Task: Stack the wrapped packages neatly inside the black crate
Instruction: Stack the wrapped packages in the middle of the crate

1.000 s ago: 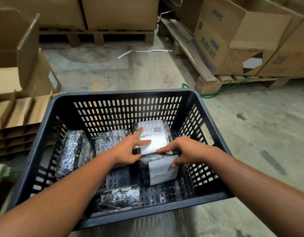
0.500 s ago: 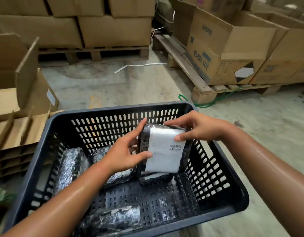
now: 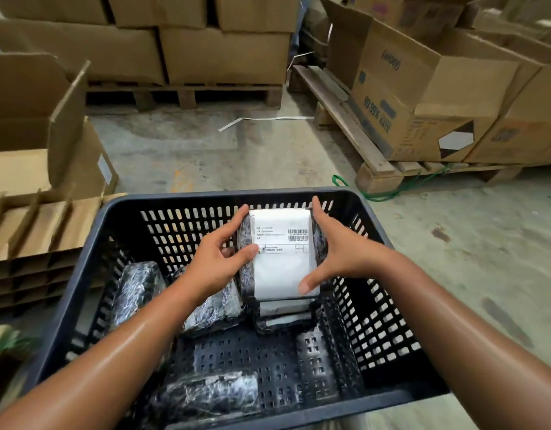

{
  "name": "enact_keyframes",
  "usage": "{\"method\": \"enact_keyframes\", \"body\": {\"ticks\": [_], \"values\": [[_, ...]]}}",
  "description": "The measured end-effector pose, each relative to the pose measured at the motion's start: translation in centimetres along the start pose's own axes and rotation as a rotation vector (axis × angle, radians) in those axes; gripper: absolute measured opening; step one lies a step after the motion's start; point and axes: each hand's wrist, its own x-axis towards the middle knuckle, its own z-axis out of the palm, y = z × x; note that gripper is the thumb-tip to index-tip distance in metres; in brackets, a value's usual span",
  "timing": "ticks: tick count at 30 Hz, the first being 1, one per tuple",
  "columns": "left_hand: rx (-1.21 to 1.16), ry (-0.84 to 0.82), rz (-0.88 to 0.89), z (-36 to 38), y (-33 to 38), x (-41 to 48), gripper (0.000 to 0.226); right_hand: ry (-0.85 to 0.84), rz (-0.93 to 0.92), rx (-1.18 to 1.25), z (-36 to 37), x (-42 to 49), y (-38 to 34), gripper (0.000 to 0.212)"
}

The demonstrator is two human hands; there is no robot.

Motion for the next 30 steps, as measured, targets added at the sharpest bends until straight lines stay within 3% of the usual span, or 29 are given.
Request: {"method": "enact_keyframes", "body": {"ticks": [3,5,9,11,19,30], "values": [[0.037,0.030,-0.070,0.1,-0.7,0.0,0.074,-0.010,0.015,-0.112,2.1,0.6,0.1,0.176],[0.087,0.014,-0.098,0.2,-0.8,0.0,0.087,0.004,0.011,-0.141,2.8,0.9,0.5,0.174],[0.438,-0.131,-0.161,1.2,-1.2,-0.1,0.155,0.015,0.020,-0.152,2.9,1.4,1.6,0.171],[0.542,-0.216,-0.185,1.7,-2.0,-0.3,0.171,0.008,0.033,-0.148,2.7,1.8,2.1,0.170],[0.687,-0.353,-0.223,1.0,-4.4,0.6,0.169,-0.004,0.048,-0.098,3.1,3.5,2.7,0.160],[0.740,-0.310,-0.168,0.6,-6.0,1.6,0.166,-0.056,0.120,-0.026,2.9,4.3,3.8,0.156]]}}
